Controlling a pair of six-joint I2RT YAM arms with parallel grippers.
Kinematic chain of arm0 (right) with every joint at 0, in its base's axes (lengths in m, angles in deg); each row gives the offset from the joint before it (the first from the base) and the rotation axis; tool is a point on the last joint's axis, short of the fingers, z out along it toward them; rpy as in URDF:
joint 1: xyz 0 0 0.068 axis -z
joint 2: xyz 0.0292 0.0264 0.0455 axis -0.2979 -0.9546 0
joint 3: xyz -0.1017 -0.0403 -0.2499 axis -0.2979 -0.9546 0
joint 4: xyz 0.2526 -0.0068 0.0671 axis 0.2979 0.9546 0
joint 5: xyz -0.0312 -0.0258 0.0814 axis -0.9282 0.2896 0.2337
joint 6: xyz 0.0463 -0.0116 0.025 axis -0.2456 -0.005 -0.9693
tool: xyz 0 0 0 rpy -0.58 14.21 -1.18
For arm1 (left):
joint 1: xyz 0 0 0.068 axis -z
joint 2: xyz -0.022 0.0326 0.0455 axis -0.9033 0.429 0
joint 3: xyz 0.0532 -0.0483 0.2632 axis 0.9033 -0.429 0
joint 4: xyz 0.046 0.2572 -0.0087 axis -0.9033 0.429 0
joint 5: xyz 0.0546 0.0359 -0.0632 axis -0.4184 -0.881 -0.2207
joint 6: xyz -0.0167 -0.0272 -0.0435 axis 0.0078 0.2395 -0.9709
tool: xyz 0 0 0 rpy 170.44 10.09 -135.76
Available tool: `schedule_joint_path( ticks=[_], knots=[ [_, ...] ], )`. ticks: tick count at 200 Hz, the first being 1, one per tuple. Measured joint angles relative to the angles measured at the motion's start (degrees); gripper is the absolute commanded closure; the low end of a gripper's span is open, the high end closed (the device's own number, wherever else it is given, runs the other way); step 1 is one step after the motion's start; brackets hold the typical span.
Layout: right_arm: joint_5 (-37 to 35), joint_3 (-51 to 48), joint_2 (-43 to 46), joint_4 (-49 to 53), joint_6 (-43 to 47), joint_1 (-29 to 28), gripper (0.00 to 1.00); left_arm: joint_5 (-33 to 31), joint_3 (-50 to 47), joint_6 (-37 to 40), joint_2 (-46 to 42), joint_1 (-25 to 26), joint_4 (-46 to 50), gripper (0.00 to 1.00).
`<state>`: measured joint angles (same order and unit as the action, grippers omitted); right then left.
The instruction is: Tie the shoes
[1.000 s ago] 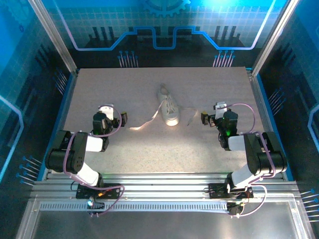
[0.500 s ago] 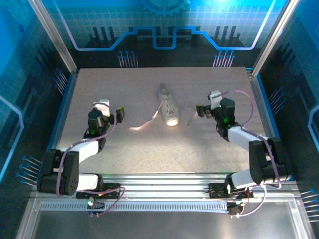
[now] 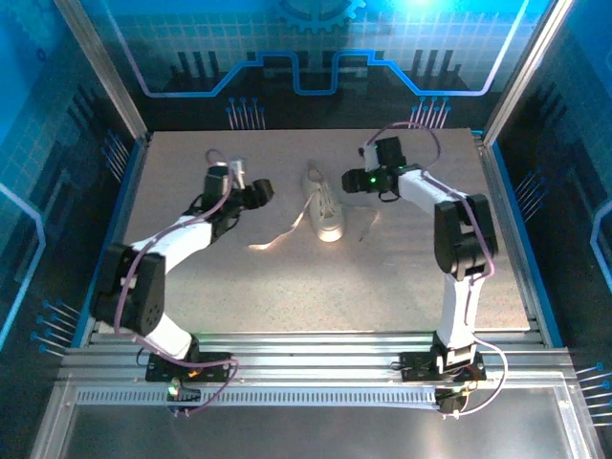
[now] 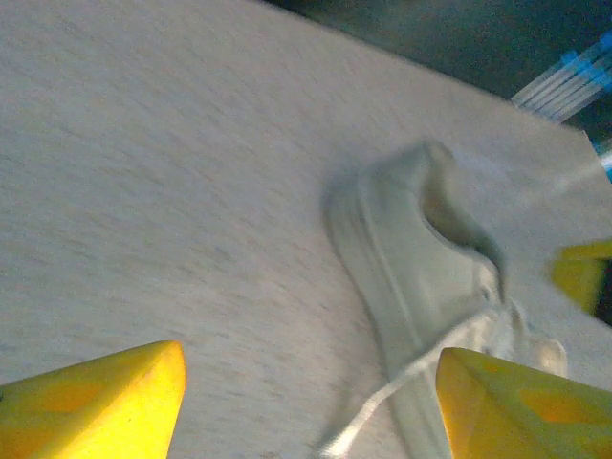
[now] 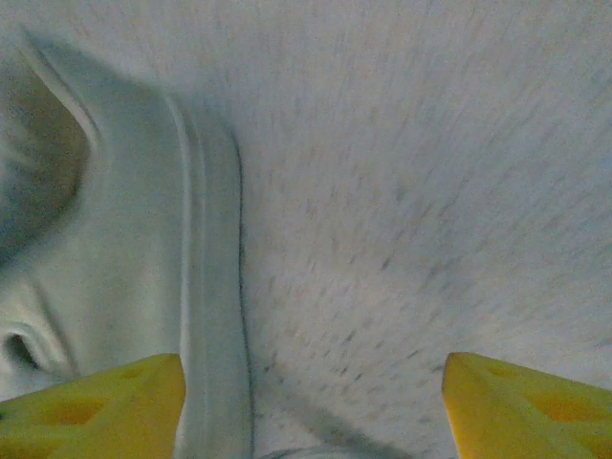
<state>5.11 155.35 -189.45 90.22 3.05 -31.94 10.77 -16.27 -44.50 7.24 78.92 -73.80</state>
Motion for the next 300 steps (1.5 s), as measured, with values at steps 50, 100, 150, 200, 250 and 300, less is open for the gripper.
schedule_joint_path(
  ticks=[50, 100, 150, 200, 250, 300],
  knots=[
    [2.8, -0.4, -2.7, 3.0, -1.7, -4.0, 0.61, 3.4, 5.6, -6.6, 13.2, 8.3, 0.7, 0.50],
    [4.5, -11.4, 1.2, -2.4, -2.4, -5.7, 0.70, 4.8, 3.6, -10.3, 15.5, 10.1, -2.3, 0.58],
    [4.3, -19.9, 7.2, -3.8, -2.5, -9.7, 0.73, 4.4, -6.7, -12.9, 8.0, 12.7, -4.5, 0.61],
    [2.8, -24.9, 12.0, -1.9, -3.7, -14.1, 0.71, 1.8, -15.4, -12.8, -3.3, 15.7, 1.7, 0.41],
    [-3.4, -23.2, 18.0, 8.6, -1.5, -13.9, 0.57, -4.2, -10.9, 0.0, -13.4, 14.1, 22.1, 0.23],
    [-7.6, -22.5, 23.0, 13.5, 3.4, -10.8, 0.52, -12.4, -1.6, 17.4, -8.8, 11.7, 36.3, 0.23]
  ],
)
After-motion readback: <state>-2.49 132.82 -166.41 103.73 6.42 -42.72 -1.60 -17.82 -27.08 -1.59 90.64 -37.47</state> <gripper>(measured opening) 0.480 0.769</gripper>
